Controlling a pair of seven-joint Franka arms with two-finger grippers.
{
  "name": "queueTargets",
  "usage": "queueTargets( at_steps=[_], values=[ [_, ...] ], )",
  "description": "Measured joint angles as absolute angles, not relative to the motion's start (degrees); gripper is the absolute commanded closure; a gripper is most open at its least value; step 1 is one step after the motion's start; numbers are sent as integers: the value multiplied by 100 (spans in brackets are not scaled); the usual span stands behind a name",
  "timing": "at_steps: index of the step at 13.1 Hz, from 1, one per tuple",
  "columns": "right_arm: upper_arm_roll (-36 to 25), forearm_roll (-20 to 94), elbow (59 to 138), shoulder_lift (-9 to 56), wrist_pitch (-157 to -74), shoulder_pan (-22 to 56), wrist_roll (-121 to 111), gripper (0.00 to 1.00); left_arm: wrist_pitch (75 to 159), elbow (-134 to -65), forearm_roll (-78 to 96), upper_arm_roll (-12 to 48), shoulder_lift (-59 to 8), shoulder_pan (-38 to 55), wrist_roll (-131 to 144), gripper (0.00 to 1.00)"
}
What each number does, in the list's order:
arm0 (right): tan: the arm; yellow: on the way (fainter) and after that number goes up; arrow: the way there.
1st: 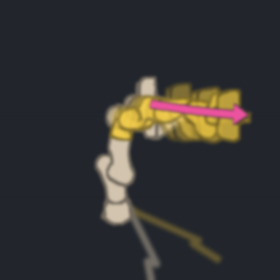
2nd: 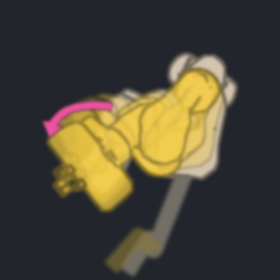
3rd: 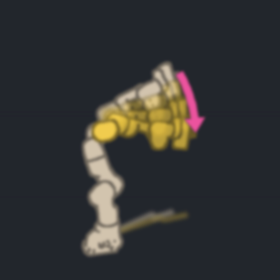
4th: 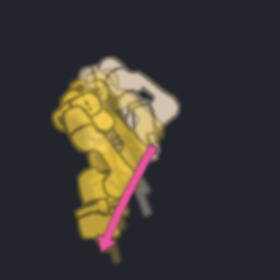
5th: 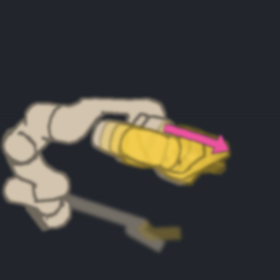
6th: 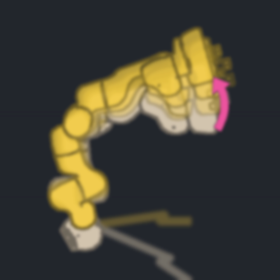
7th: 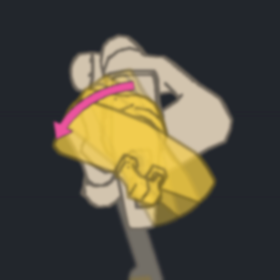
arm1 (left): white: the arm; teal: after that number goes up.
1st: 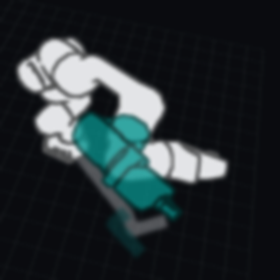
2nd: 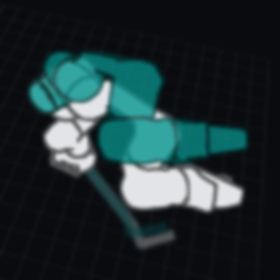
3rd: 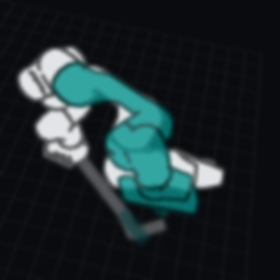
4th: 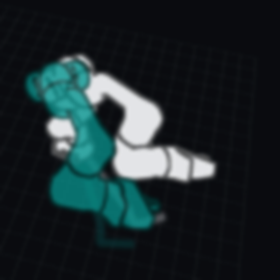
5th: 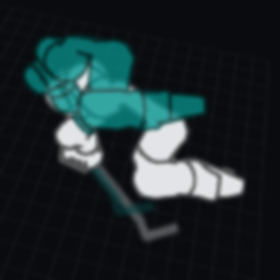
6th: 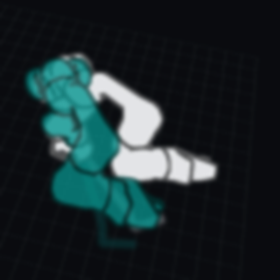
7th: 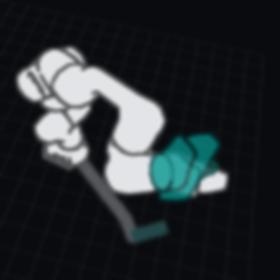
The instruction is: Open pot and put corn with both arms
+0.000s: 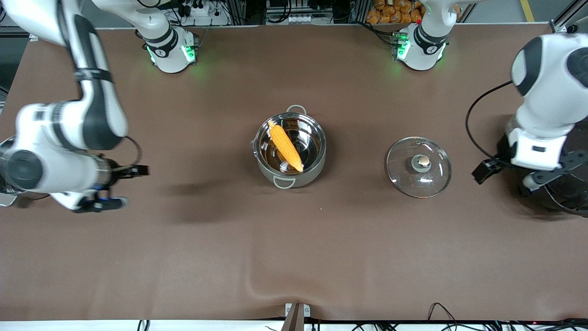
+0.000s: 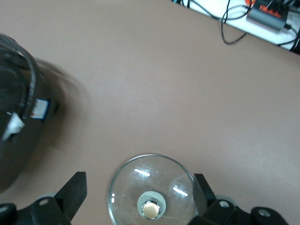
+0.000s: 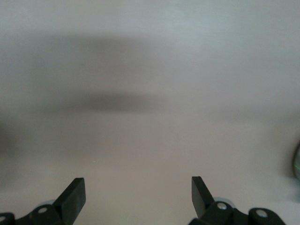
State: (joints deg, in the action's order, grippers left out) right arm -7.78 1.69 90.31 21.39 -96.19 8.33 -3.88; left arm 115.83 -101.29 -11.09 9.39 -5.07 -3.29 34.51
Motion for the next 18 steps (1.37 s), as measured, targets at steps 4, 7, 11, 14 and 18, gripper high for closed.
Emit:
queueTargets(
  at_steps=[4, 7, 11, 14, 18],
  values=[
    [-774, 117, 9666, 1166, -9654, 580, -465, 0, 11006, -9252, -1089, 922, -509, -601, 2621, 0],
    [-773, 110, 9906, 595, -9525, 520, -499, 0, 10189, -8669, -1057, 922, -507, -729, 2202, 0],
    [-773, 103, 10002, 53, -9101, 444, -499, 0, 9656, -8499, -541, 952, -508, -727, 1607, 0],
    [-774, -25, 10231, -227, -9041, 330, -516, 0, 9393, -8445, -402, 974, -492, -724, 1478, 0],
    [-755, -110, 10680, -524, -9369, 288, -516, 0, 9273, -8446, -334, 793, -436, -560, 917, 0]
  ],
)
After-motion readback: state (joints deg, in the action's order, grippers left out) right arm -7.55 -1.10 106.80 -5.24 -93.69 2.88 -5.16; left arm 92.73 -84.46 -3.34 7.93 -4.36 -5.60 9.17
